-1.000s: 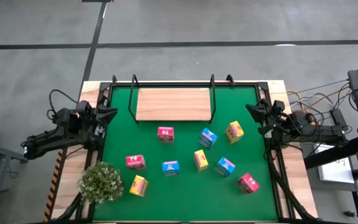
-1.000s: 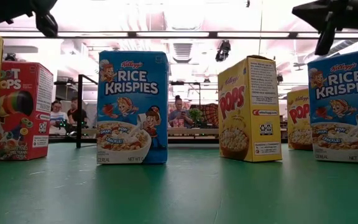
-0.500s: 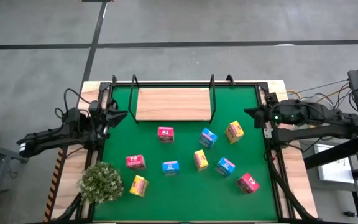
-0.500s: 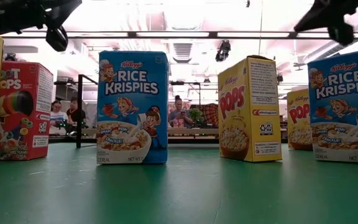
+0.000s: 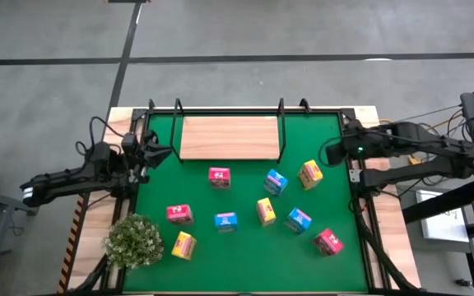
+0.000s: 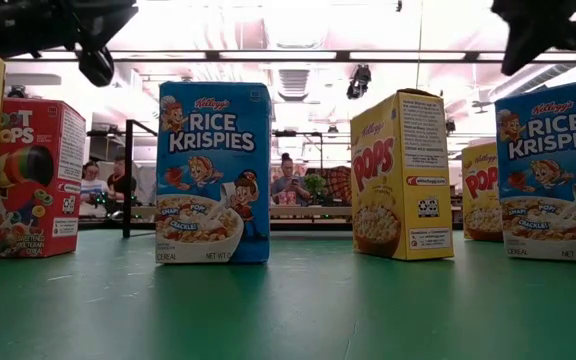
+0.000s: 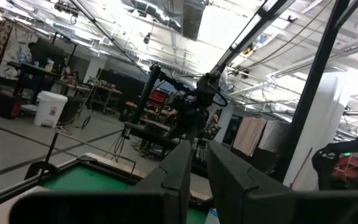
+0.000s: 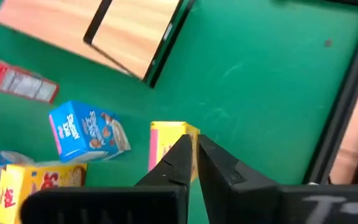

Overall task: Stack cereal on shelf
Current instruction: Put the top yellow cereal box on the shelf

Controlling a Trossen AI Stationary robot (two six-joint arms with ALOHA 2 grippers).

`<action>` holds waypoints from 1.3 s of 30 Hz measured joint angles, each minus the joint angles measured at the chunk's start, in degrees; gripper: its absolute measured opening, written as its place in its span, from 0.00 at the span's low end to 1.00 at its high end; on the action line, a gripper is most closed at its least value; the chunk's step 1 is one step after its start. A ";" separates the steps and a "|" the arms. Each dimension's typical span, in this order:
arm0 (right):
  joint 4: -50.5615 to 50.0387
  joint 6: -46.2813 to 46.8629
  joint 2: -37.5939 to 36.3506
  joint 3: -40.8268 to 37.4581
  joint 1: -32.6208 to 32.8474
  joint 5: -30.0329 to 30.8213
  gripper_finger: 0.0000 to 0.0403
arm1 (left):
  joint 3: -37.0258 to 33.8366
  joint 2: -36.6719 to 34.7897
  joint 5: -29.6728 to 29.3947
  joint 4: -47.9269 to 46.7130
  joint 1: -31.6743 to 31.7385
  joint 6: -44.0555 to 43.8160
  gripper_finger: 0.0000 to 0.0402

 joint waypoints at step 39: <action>13.85 -6.86 13.39 -11.21 -1.20 -7.70 0.81 | 0.00 2.25 -0.11 -0.32 0.00 0.04 0.09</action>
